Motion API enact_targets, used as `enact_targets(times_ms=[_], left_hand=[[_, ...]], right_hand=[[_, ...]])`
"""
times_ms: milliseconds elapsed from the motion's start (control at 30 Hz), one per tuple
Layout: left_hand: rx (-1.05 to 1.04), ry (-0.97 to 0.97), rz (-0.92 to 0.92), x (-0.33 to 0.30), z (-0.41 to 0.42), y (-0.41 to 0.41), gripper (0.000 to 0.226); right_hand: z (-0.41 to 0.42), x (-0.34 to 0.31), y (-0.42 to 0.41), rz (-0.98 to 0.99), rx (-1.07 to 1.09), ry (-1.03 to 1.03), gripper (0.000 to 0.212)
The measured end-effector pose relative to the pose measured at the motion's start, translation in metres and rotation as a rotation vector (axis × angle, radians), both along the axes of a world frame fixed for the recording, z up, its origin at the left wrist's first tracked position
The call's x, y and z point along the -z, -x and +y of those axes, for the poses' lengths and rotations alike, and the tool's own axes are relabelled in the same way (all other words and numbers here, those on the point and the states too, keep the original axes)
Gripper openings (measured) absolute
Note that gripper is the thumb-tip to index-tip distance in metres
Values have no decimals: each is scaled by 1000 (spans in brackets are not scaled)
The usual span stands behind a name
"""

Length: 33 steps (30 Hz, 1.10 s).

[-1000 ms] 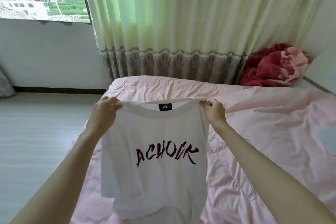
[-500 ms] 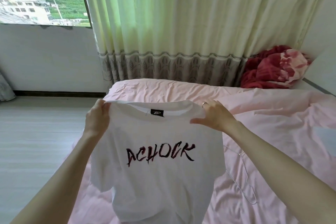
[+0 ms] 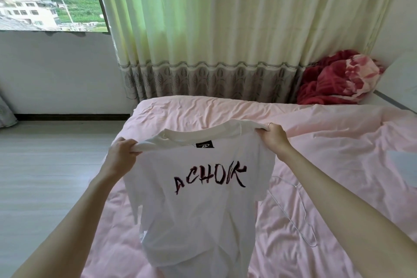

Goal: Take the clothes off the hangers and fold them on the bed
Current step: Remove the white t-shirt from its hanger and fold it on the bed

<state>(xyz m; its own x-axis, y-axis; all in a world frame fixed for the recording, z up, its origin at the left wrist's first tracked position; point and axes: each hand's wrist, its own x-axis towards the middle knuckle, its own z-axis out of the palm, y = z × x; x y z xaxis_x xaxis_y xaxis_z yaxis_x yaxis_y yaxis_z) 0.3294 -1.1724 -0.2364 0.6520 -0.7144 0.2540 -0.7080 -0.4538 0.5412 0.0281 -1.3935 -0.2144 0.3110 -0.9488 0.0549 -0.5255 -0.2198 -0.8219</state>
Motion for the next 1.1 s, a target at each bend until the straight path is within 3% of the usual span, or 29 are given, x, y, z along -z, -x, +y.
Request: enact_targets(times_ms=[100, 200, 367, 433, 533, 667, 833, 967, 1100], left_hand=[[-27, 53, 108, 1, 8, 9, 19], [-48, 156, 287, 5, 21, 27, 25], [-35, 153, 451, 24, 48, 65, 20], [-29, 95, 473, 34, 65, 81, 20], [49, 15, 482, 43, 91, 96, 27], [49, 110, 400, 45, 122, 115, 19], [14, 261, 345, 38, 158, 139, 18], [-32, 407, 219, 13, 196, 152, 19], [-41, 521, 85, -30, 230, 156, 22]], right_hand=[[11, 2, 12, -65, -93, -68, 33], [28, 1, 29, 200, -225, -25, 31], [57, 15, 58, 651, -444, -171, 28], [66, 31, 65, 680, -404, -116, 28], [82, 42, 73, 628, -299, -107, 37], [113, 50, 94, 542, -245, -101, 41], [161, 52, 117, 221, -84, -45, 30], [213, 29, 131, -113, 77, -52, 45], [254, -16, 143, -196, 78, 53, 43]])
